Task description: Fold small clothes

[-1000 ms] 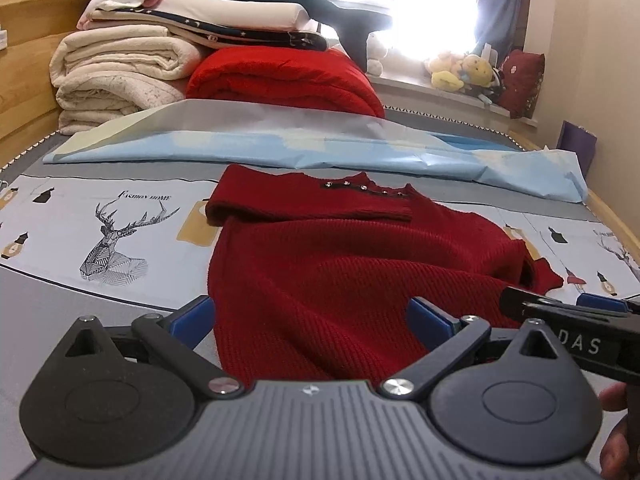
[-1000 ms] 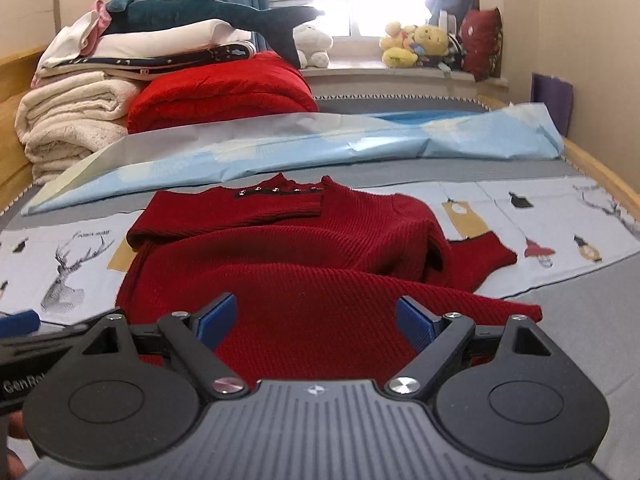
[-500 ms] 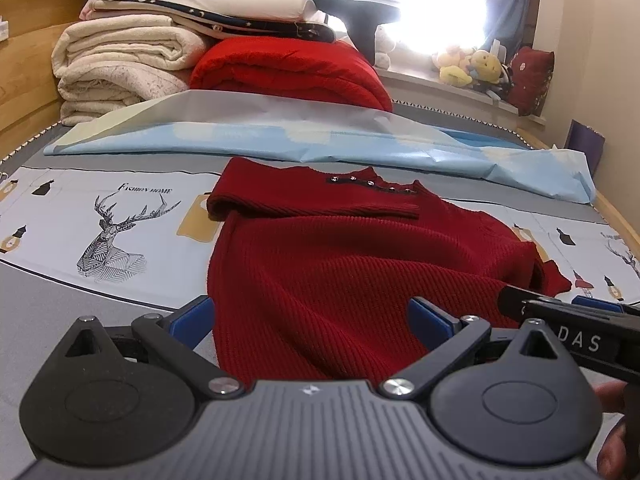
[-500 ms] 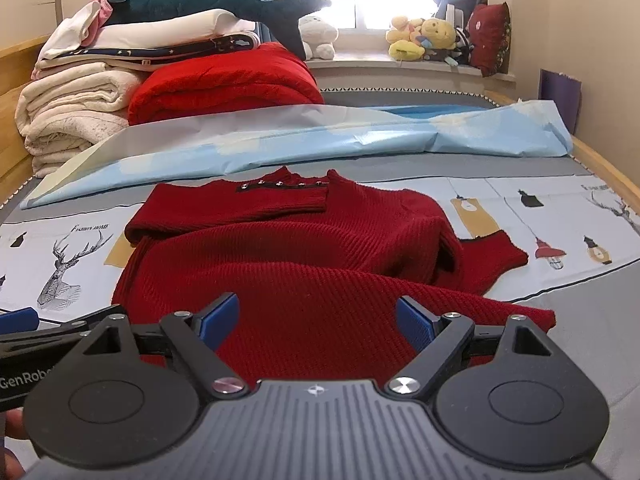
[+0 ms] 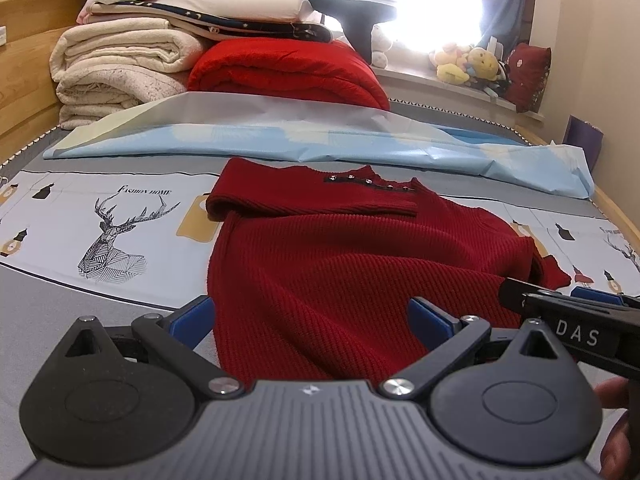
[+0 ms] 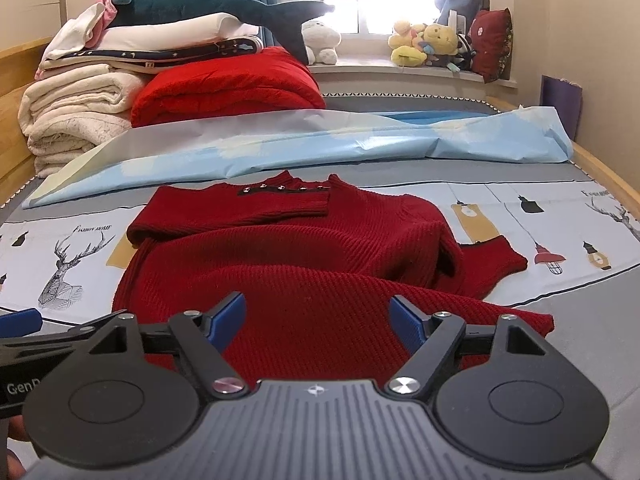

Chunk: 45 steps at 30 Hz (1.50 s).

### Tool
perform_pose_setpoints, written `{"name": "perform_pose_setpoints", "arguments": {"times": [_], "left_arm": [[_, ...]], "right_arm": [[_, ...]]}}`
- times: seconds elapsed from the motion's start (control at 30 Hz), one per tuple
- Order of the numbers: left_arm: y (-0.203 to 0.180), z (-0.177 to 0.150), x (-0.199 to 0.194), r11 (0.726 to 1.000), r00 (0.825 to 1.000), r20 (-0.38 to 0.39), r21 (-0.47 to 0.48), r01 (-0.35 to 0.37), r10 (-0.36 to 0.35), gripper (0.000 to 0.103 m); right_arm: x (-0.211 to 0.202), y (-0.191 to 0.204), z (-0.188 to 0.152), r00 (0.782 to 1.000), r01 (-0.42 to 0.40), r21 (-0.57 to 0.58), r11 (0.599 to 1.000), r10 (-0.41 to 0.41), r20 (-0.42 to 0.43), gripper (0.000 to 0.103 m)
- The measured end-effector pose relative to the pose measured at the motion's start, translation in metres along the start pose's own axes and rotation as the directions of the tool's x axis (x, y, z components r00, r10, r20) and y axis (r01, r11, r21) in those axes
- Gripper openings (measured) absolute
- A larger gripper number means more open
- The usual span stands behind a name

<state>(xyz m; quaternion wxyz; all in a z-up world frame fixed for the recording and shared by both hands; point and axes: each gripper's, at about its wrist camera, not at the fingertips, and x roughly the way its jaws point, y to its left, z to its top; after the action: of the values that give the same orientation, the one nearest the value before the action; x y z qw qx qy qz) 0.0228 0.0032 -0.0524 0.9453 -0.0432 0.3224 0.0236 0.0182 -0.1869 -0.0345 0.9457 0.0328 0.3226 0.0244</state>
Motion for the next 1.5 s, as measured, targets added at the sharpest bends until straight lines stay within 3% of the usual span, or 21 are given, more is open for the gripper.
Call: {"name": "perform_pose_setpoints", "arguments": {"times": [0.27, 0.37, 0.43, 0.5, 0.57, 0.67, 0.77, 0.9, 1.0, 1.1, 1.13, 1.2, 1.27, 1.4, 1.5], "left_arm": [[0.001, -0.002, 0.002, 1.000, 1.000, -0.009, 0.003, 0.014, -0.014, 0.102], [0.011, 0.002, 0.013, 1.000, 0.999, -0.040, -0.025, -0.003, 0.002, 0.102], [0.024, 0.005, 0.026, 0.998, 0.996, -0.085, -0.060, -0.012, 0.007, 0.099], [0.043, 0.009, 0.044, 0.992, 0.990, -0.139, -0.123, -0.013, -0.004, 0.088], [0.060, 0.010, 0.062, 0.983, 0.981, -0.191, -0.184, -0.016, -0.020, 0.074], [0.090, 0.000, 0.090, 0.954, 0.953, -0.296, -0.298, -0.026, -0.066, 0.058], [0.104, -0.010, 0.109, 0.946, 0.928, -0.366, -0.318, -0.055, -0.069, 0.057], [0.112, -0.024, 0.125, 0.942, 0.902, -0.420, -0.332, -0.051, -0.099, 0.057], [0.109, -0.032, 0.130, 0.944, 0.889, -0.444, -0.328, -0.046, -0.111, 0.056], [0.096, -0.034, 0.129, 0.960, 0.891, -0.442, -0.279, -0.027, -0.103, 0.054], [0.094, -0.034, 0.128, 0.963, 0.892, -0.440, -0.268, -0.017, -0.106, 0.050], [0.093, -0.036, 0.129, 0.968, 0.893, -0.438, -0.250, -0.008, -0.105, 0.028], [0.094, -0.038, 0.127, 0.969, 0.895, -0.431, -0.247, 0.006, -0.115, 0.014], [0.096, -0.035, 0.117, 0.971, 0.903, -0.402, -0.232, 0.061, -0.153, 0.012], [0.100, -0.024, 0.103, 0.960, 0.907, -0.369, -0.257, 0.109, -0.202, 0.011]], "right_arm": [[0.003, -0.005, 0.001, 1.000, 0.000, 0.048, 0.999, 0.000, -0.002, 0.080], [0.005, -0.014, 0.003, 1.000, 0.011, 0.078, 0.997, -0.012, 0.013, 0.075], [0.009, -0.026, 0.008, 0.999, 0.044, 0.095, 0.994, -0.046, 0.021, 0.068], [0.014, -0.041, 0.012, 0.996, 0.085, 0.101, 0.991, -0.088, 0.028, 0.066], [0.024, -0.060, 0.016, 0.992, 0.124, 0.125, 0.984, -0.126, 0.003, 0.063], [0.041, -0.094, 0.020, 0.984, 0.178, 0.199, 0.964, -0.170, -0.060, 0.055], [0.051, -0.116, 0.020, 0.974, 0.220, 0.230, 0.948, -0.200, -0.108, 0.052], [0.068, -0.131, 0.022, 0.976, 0.194, 0.224, 0.955, -0.165, -0.141, 0.053], [0.085, -0.133, 0.022, 0.977, 0.144, 0.205, 0.968, -0.106, -0.184, 0.055], [0.095, -0.131, 0.020, 0.974, 0.098, 0.156, 0.983, -0.063, -0.218, 0.073], [0.097, -0.129, 0.020, 0.975, 0.089, 0.127, 0.988, -0.060, -0.213, 0.075], [0.101, -0.122, 0.019, 0.975, 0.085, 0.036, 0.996, -0.075, -0.207, 0.075], [0.106, -0.116, 0.016, 0.976, 0.077, -0.044, 0.996, -0.085, -0.203, 0.075], [0.118, -0.103, 0.005, 0.971, 0.027, -0.138, 0.990, -0.059, -0.233, 0.076], [0.119, -0.092, -0.001, 0.974, 0.036, -0.218, 0.975, -0.082, -0.209, 0.076]]}}
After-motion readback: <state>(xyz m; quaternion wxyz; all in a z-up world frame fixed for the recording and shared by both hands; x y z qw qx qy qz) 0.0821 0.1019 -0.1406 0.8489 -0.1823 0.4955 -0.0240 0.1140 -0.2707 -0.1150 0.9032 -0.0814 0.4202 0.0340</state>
